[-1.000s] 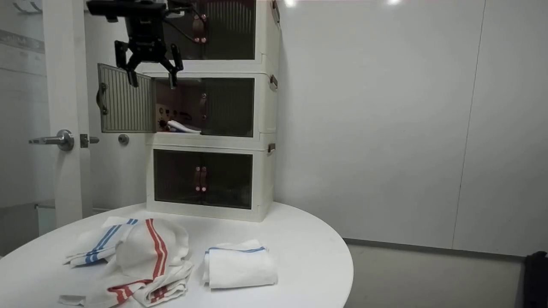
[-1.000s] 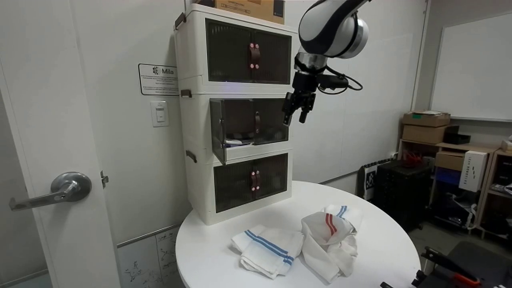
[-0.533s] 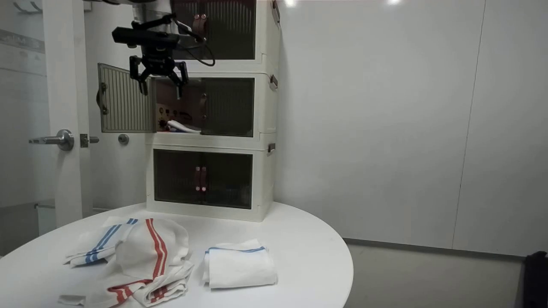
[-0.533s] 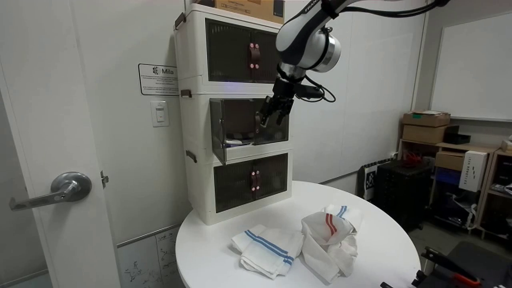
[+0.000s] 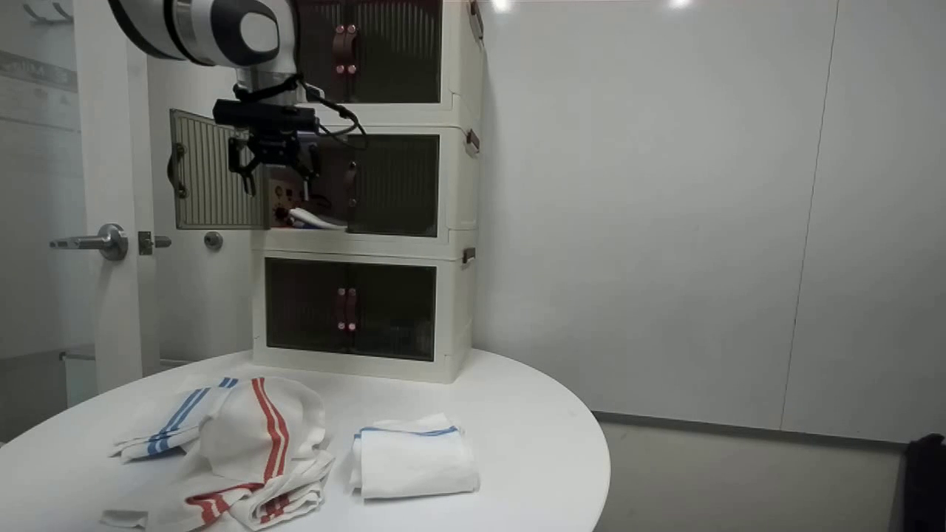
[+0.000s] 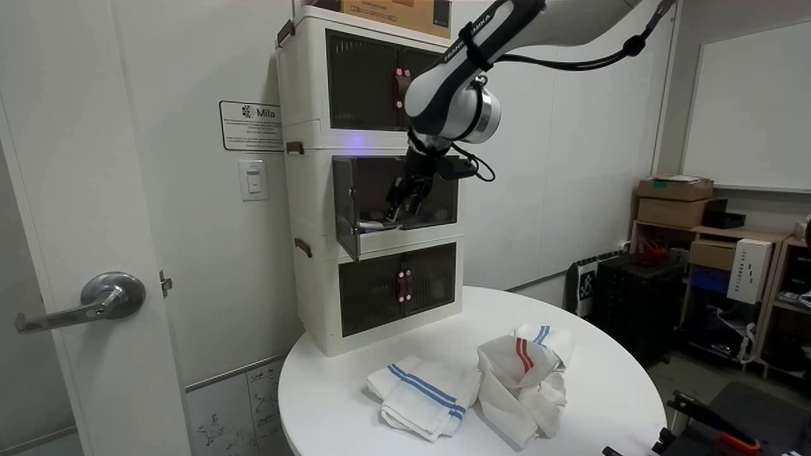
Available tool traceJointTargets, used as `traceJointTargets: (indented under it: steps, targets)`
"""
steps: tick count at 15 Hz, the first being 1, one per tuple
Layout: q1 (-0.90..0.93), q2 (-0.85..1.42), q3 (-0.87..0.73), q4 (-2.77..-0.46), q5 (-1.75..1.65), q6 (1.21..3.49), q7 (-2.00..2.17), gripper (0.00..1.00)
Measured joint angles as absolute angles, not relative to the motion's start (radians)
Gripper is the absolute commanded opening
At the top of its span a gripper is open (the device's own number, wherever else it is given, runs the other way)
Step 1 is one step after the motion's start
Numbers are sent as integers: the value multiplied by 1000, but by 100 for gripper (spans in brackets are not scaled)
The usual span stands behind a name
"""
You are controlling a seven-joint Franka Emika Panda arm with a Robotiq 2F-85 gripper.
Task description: Remove one towel from the middle cabinet
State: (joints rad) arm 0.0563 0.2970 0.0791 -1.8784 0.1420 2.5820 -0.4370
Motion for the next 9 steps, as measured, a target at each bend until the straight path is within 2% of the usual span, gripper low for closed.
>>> traceJointTargets:
  steps: [9]
  targets:
    - [70, 444, 88, -1837, -45, 2951, -345, 100]
